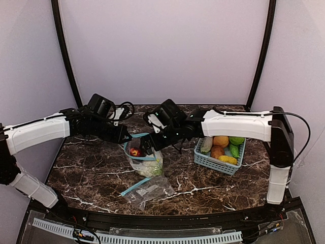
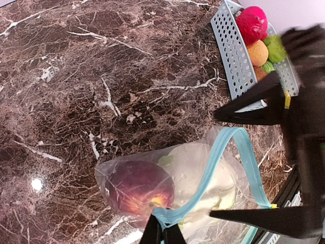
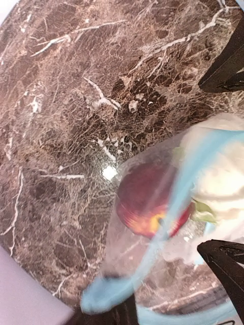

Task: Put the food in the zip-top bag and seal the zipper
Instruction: Adjust the fake fruit in the zipper food storage bag, then pick up the fake fruit from the bin.

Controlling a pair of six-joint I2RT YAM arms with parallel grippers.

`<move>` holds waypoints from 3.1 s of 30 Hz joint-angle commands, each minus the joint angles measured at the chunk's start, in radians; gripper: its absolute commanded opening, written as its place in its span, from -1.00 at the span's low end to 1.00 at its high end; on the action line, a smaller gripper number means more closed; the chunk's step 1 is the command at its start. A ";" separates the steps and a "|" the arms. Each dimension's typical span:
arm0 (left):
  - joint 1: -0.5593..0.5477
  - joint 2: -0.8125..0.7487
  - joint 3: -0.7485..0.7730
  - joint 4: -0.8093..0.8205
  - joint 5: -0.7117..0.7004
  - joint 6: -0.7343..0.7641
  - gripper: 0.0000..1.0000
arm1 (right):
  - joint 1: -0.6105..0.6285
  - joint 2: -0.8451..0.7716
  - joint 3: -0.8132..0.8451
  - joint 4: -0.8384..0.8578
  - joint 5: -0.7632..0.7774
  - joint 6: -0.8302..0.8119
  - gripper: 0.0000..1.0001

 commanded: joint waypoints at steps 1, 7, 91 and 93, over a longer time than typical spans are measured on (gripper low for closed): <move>0.032 0.037 0.032 0.018 0.041 0.060 -0.99 | -0.003 -0.206 -0.064 0.044 -0.087 -0.029 0.97; 0.057 0.083 0.107 -0.004 0.040 0.139 -0.99 | -0.005 -0.397 -0.165 0.024 -0.036 -0.007 0.97; 0.089 0.026 0.048 -0.011 0.037 0.191 -0.99 | -0.457 -0.776 -0.474 -0.092 0.116 -0.053 0.01; 0.089 0.026 0.047 -0.010 0.037 0.191 -0.99 | -0.366 -0.759 -0.444 -0.076 0.123 -0.063 0.00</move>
